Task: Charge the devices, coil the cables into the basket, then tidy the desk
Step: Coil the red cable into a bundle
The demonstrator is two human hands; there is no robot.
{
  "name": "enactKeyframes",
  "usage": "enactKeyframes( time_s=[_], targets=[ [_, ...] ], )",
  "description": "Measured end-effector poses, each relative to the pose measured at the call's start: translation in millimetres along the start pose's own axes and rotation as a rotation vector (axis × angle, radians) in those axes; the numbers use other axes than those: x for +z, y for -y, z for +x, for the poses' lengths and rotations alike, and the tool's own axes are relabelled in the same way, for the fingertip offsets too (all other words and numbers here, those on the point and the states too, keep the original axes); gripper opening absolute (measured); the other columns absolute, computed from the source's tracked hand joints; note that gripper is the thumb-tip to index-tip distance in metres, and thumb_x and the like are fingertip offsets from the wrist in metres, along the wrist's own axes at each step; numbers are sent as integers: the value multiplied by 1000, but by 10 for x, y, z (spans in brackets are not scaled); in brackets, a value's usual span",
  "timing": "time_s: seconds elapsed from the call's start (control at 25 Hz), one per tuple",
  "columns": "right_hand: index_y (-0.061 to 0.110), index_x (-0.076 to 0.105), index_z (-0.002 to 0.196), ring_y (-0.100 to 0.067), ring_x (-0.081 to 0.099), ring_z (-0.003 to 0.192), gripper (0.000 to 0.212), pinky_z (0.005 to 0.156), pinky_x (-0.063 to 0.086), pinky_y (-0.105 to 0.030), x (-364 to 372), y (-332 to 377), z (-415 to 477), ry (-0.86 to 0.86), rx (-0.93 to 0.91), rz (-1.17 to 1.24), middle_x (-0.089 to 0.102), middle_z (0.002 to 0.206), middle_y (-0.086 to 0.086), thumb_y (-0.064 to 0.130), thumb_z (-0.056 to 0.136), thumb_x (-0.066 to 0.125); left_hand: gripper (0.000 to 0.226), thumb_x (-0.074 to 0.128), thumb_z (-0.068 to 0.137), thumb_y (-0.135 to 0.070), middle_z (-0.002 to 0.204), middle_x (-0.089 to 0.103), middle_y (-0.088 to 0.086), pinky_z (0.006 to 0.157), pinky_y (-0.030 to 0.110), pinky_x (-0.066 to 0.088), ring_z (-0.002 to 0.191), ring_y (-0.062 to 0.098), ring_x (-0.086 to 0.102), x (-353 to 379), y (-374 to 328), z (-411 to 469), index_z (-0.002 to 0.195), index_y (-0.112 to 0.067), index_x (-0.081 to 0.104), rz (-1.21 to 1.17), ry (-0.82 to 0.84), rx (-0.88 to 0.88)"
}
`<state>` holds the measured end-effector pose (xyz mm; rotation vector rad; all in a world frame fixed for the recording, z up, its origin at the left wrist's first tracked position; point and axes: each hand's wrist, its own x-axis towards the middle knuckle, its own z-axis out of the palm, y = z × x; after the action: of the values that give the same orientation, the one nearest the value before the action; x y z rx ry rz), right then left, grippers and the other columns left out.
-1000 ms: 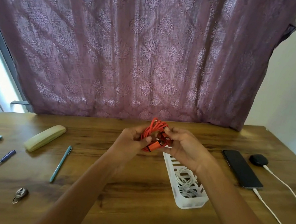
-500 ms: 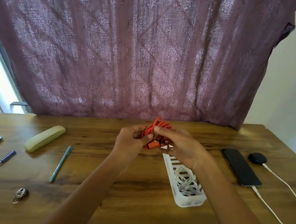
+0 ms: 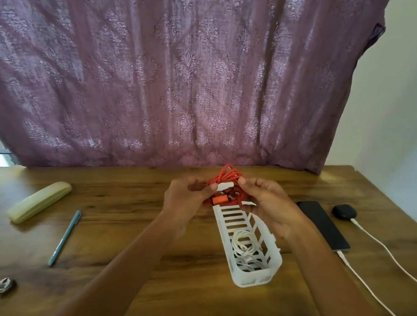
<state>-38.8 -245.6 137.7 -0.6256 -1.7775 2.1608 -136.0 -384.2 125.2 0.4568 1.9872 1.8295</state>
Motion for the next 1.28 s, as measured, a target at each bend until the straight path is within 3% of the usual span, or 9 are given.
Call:
enactKeyframes(
  time_s=[0.36, 0.52, 0.6, 0.68, 0.8, 0.88, 1.04, 1.16, 1.28],
  targets=[
    [-7, 64, 96, -28, 68, 90, 17, 78, 57, -34, -382, -240, 326, -296, 62, -58, 69, 99, -20, 7, 86, 63, 22, 75, 77, -17, 96, 69, 4, 80, 27, 55, 87, 16, 66, 585, 256, 371, 97, -8, 71, 157, -132, -143],
    [6, 67, 86, -16, 67, 78, 6, 66, 55, -22, -446, -368, 530, -478, -13, -445, 70, 92, -8, 12, 84, 67, 22, 72, 79, -11, 99, 70, 6, 78, 24, 54, 84, 14, 65, 715, 327, 549, 99, -5, 71, 191, -136, -155],
    [7, 67, 87, -10, 60, 76, 6, 61, 48, -13, -441, -381, 597, -460, -29, -615, 68, 91, -3, 8, 87, 61, 24, 70, 80, -8, 107, 69, 8, 88, 28, 53, 94, 16, 64, 732, 361, 654, 104, -6, 70, 269, -141, -152],
    [5, 67, 96, -7, 56, 76, 13, 54, 43, -9, -408, -423, 616, -386, -5, -684, 64, 90, -1, 5, 89, 56, 24, 67, 82, -4, 109, 69, 7, 87, 23, 50, 91, 12, 60, 706, 397, 741, 105, -6, 70, 358, -128, -118],
    [12, 63, 106, -7, 58, 79, 22, 60, 51, -18, -323, -605, 667, -325, 83, -569, 63, 97, 2, 5, 85, 60, 23, 61, 85, 1, 108, 69, 10, 75, 14, 45, 85, 7, 57, 684, 436, 935, 106, -5, 69, 514, -39, -15],
    [15, 64, 97, -9, 57, 75, 20, 65, 52, -29, -258, -723, 677, -330, 158, -407, 64, 89, 1, 2, 86, 54, 24, 58, 86, 3, 108, 69, 12, 73, 11, 44, 85, 10, 60, 699, 435, 1067, 107, -3, 68, 624, 49, 82],
    [17, 59, 90, -4, 47, 65, 30, 56, 37, -13, -238, -868, 721, -364, 244, -251, 53, 70, 7, -8, 86, 44, 30, 54, 87, 6, 117, 65, 10, 78, 15, 46, 94, 13, 60, 809, 451, 1360, 113, -4, 65, 814, 264, 120],
    [12, 60, 97, -9, 52, 73, 24, 67, 42, -21, -193, -963, 776, -356, 338, -46, 58, 80, 0, -4, 90, 43, 34, 57, 84, 6, 120, 64, 10, 91, 27, 49, 104, 20, 60, 838, 535, 1563, 114, -8, 65, 1036, 406, 131],
    [6, 62, 108, -21, 60, 86, 26, 76, 47, -29, -140, -1064, 809, -346, 389, -28, 65, 96, -13, 2, 90, 45, 36, 60, 84, -1, 119, 64, 7, 90, 31, 50, 105, 21, 60, 906, 595, 1662, 118, -13, 64, 1233, 527, 206]
  ],
)
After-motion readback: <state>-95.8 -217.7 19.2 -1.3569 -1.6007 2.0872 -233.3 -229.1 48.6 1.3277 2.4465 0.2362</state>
